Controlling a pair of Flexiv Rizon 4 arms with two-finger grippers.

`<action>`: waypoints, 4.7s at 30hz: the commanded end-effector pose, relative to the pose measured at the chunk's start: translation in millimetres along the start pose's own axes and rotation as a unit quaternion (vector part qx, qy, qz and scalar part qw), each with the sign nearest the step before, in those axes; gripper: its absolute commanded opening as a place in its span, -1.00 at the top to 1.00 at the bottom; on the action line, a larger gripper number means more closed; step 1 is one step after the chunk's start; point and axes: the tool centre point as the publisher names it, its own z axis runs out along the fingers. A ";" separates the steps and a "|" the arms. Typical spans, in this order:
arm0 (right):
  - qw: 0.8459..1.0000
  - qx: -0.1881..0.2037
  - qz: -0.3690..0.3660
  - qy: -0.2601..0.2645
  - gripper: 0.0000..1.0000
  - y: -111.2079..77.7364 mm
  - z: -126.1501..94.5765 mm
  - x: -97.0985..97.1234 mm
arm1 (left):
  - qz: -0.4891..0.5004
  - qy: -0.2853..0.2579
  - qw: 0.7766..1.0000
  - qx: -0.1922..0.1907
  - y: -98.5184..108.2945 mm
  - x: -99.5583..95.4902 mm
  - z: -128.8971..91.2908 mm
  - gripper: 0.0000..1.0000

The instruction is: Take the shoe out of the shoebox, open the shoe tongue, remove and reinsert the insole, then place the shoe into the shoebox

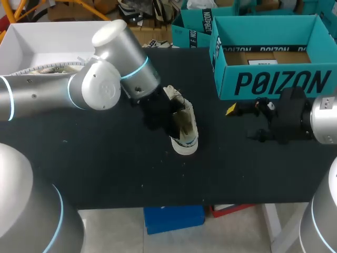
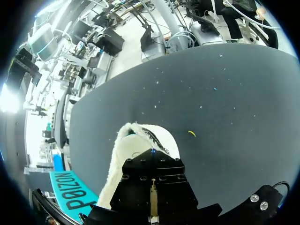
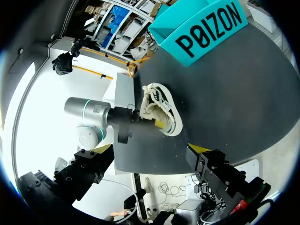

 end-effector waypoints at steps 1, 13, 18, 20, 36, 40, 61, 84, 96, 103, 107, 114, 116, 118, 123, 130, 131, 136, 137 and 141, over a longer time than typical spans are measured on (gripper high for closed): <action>1.000 0.000 0.000 0.000 -1.00 0.1 0.4 0.5 | 0.006 0.010 1.000 0.004 8.2 -9.5 -9.1 1.00; 1.000 0.000 0.000 0.000 -1.00 0.1 0.4 0.5 | 0.066 0.002 0.998 0.004 -8.8 -45.6 -45.7 1.00; 1.000 0.000 0.000 0.000 -1.00 0.1 0.4 0.5 | 0.070 0.003 0.998 0.010 -11.3 -45.5 -38.7 1.00; 1.000 0.000 0.000 0.000 -1.00 0.1 0.4 0.5 | 0.065 0.006 0.998 0.013 -10.9 -40.2 -34.8 1.00; 1.000 0.000 0.000 0.000 -1.00 0.1 0.4 0.5 | 0.038 0.001 0.999 -0.021 0.0 -15.8 -5.4 1.00; 1.000 0.000 0.000 0.000 -1.00 0.1 0.4 0.5 | 0.032 0.008 0.999 -0.012 0.1 -13.2 -0.1 1.00; 1.000 0.000 0.000 0.000 -1.00 0.1 0.4 0.5 | 0.074 -0.005 0.997 0.003 -14.2 -49.4 -44.9 0.18; 1.000 0.000 0.000 0.000 -1.00 0.1 0.4 0.5 | 0.088 0.085 0.992 -0.018 9.9 -22.3 2.1 1.00; 1.000 0.000 0.000 0.000 -1.00 0.1 0.4 0.5 | 0.080 0.114 0.990 0.000 13.0 -5.2 30.9 1.00; 1.000 0.000 0.000 0.000 -1.00 0.1 0.4 0.5 | 0.083 0.104 0.991 -0.008 13.8 -13.1 14.0 1.00; 1.000 0.000 0.000 0.000 -1.00 0.1 0.4 0.5 | 0.096 0.096 0.991 -0.014 9.3 -22.7 -4.6 1.00; 1.000 0.000 0.000 0.000 -1.00 0.1 0.4 0.5 | 0.107 0.070 0.992 -0.011 -3.7 -35.8 -23.3 1.00; 1.000 0.000 0.000 0.000 -1.00 0.1 0.4 0.5 | 0.107 0.067 0.992 -0.008 -6.0 -36.7 -19.4 1.00; 1.000 0.000 0.000 0.000 -1.00 0.1 0.4 0.5 | 0.107 0.066 0.992 -0.001 -9.1 -36.1 -12.6 1.00; 1.000 0.000 0.000 0.000 -1.00 0.1 0.4 0.5 | 0.109 0.067 0.992 0.006 -10.6 -35.2 3.6 1.00; 1.000 0.000 0.000 0.000 -1.00 0.1 0.4 0.5 | 0.115 0.077 0.990 0.003 -4.7 -35.1 22.0 1.00; 1.000 0.000 0.000 0.000 -1.00 0.1 0.4 0.5 | 0.114 0.078 0.990 0.003 -3.8 -34.8 24.5 1.00; 1.000 0.000 0.000 0.000 -1.00 0.1 0.4 0.5 | 0.116 0.094 0.989 0.007 -2.7 -31.0 37.4 1.00; 1.000 0.000 0.000 0.000 -1.00 0.1 0.4 0.5 | 0.116 0.095 0.989 0.007 -2.3 -29.5 40.3 1.00; 1.000 0.000 0.000 0.000 -1.00 0.1 0.4 0.5 | 0.112 0.108 0.988 0.013 -0.7 -22.2 53.6 1.00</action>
